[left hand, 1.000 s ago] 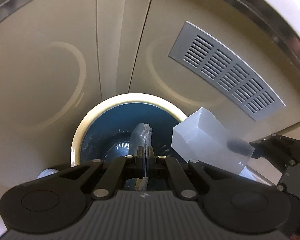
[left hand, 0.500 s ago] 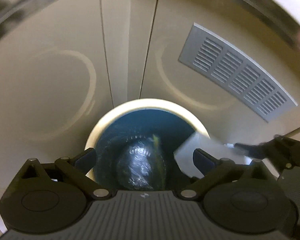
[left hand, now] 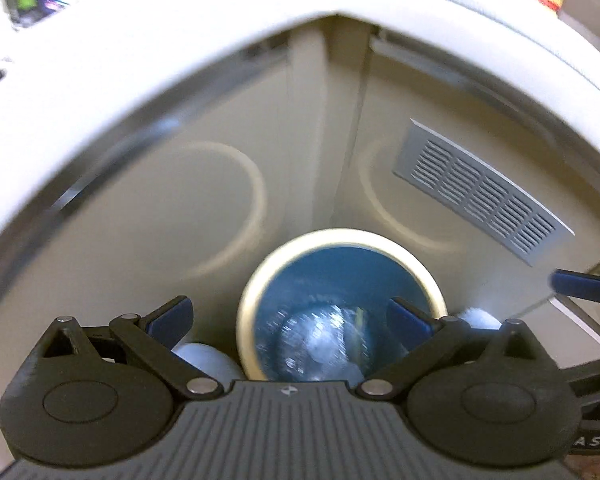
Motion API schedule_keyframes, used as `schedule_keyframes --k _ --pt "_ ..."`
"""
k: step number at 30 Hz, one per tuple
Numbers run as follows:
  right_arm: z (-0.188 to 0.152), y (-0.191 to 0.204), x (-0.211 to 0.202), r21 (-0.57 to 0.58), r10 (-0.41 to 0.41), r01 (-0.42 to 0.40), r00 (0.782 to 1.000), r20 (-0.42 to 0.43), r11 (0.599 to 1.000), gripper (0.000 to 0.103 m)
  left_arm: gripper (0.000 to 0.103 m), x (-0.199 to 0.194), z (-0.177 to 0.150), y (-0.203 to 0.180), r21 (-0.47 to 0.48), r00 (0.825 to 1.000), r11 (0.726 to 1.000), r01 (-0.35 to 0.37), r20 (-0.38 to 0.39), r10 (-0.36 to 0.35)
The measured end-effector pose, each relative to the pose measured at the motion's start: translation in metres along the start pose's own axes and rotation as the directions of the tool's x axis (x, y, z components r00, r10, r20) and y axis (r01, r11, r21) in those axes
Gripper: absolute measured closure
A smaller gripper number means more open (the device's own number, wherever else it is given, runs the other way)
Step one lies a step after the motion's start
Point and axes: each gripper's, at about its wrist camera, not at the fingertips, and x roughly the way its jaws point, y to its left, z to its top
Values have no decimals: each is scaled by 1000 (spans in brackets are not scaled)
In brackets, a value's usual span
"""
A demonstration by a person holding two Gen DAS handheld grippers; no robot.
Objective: Collect trash
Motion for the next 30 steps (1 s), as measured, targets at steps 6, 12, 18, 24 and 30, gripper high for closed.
schedule_keyframes --k 6,12,18,24,30 --pt "-5 14 -28 -61 -35 38 998 58 997 11 0 -23 -9 5 29 999 1000 -1 37 0" --pt "0 19 -35 -80 -51 58 995 86 995 11 0 -39 -12 6 50 996 999 -21 93 16" --pt "-1 26 -43 -83 -64 73 993 101 994 11 0 -50 -17 0 73 992 997 -32 120 23" --pt "-3 29 -49 -90 -71 82 991 115 993 11 0 -54 -18 -3 87 989 995 -42 144 29" --pt "-4 29 -51 -88 -74 85 990 118 992 11 0 -58 -18 -4 94 987 994 -48 155 32"
